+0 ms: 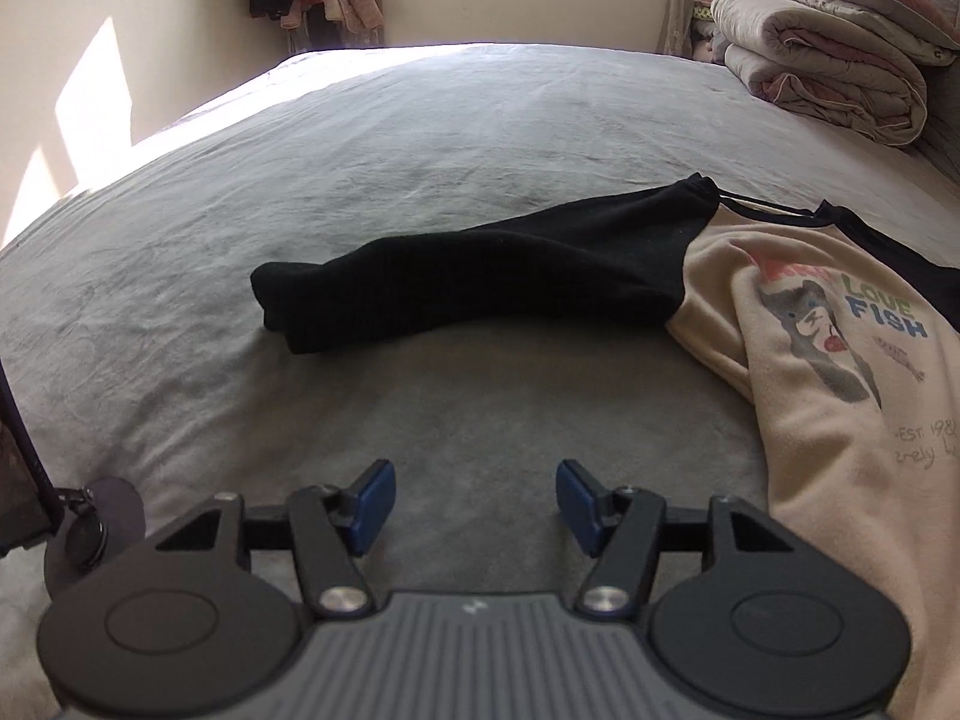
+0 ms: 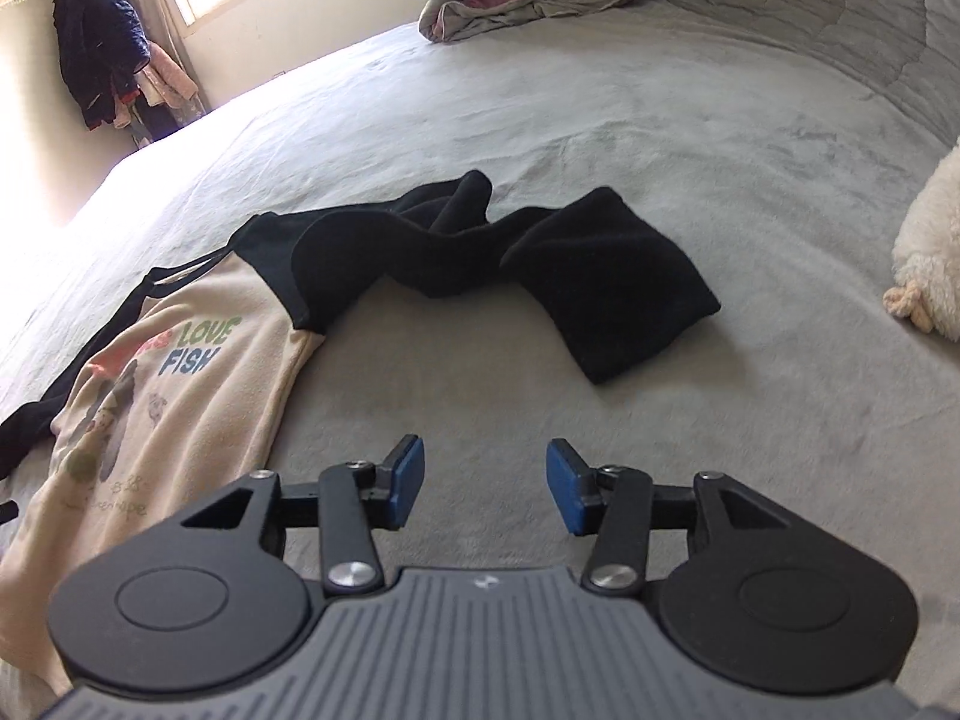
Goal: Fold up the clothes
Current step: 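Open both grippers and lay the black sleeve on the bed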
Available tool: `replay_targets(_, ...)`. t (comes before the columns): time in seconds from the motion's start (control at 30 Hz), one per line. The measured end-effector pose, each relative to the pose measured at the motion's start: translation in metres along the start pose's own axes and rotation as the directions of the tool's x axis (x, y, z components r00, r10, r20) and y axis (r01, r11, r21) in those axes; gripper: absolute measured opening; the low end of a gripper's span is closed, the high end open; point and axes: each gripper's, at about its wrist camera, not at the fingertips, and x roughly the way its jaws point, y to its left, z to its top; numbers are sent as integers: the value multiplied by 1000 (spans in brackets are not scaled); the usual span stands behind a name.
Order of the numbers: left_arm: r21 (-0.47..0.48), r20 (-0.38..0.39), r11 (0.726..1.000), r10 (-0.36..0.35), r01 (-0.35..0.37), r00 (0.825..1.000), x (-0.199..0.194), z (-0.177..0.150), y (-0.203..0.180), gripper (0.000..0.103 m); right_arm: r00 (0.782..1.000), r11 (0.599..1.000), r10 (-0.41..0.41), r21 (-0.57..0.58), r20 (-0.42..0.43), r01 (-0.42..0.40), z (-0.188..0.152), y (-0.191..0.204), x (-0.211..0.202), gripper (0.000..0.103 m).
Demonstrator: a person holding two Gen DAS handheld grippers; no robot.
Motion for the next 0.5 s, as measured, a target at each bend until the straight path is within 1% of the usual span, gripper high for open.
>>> replay_targets(0.07,-52,-28,998,-45,43,999,-6,-10,3,61,997,997,59,56,-57,-56,-11,1,-2,50)
replay_targets(0.17,-136,-39,987,-95,89,995,-21,-26,10,61,992,991,103,91,-70,-96,-29,5,-18,50)
replay_targets(0.23,-207,-39,970,-135,124,990,-32,-34,17,61,990,986,126,116,-56,-119,-42,4,-29,50)
replay_targets(0.37,-347,-13,918,-210,193,978,-50,-54,32,62,989,979,150,142,-13,-146,-69,8,-47,50)
replay_targets(0.43,-381,7,899,-230,215,973,-60,-67,36,62,990,981,141,135,7,-140,-83,11,-54,50)
replay_targets(0.5,-393,29,889,-242,234,970,-70,-80,38,62,991,983,130,125,24,-132,-98,15,-60,50)
